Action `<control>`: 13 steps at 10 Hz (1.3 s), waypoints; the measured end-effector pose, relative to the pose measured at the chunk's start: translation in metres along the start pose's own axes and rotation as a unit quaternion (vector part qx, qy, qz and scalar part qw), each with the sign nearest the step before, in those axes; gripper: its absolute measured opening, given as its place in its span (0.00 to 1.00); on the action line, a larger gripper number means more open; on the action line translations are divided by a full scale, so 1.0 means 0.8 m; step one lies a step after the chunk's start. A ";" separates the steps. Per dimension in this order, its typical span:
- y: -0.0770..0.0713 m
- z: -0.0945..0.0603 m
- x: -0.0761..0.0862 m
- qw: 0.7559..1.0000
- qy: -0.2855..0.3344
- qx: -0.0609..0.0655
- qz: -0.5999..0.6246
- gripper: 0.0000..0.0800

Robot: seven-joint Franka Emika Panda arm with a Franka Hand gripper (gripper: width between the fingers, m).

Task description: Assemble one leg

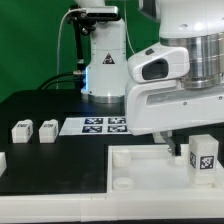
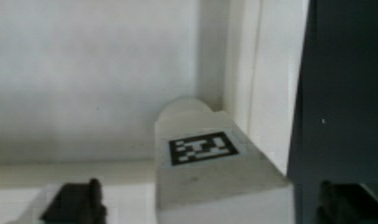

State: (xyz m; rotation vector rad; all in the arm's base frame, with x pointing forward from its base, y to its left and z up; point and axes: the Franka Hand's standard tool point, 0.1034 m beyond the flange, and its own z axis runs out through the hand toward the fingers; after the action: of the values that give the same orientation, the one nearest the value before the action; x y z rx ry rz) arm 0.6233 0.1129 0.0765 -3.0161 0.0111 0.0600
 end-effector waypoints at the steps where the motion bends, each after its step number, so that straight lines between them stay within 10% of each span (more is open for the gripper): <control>1: 0.000 0.000 0.000 1.000 0.000 0.000 0.002 0.56; 5: -0.001 0.001 0.000 0.976 -0.001 0.007 0.220 0.37; 7: -0.003 0.002 0.000 0.924 0.001 0.012 0.383 0.37; 10: -0.003 0.001 0.005 0.770 -0.023 0.050 0.636 0.37; 13: -0.006 0.003 0.003 0.759 -0.024 0.049 0.649 0.47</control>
Offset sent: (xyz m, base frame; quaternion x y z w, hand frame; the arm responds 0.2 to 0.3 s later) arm 0.0000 0.0000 0.0000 0.0000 0.0000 0.1790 0.9838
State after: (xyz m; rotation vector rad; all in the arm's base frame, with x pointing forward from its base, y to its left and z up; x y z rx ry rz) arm 0.6258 0.1177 0.0749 -2.2416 1.9396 0.2361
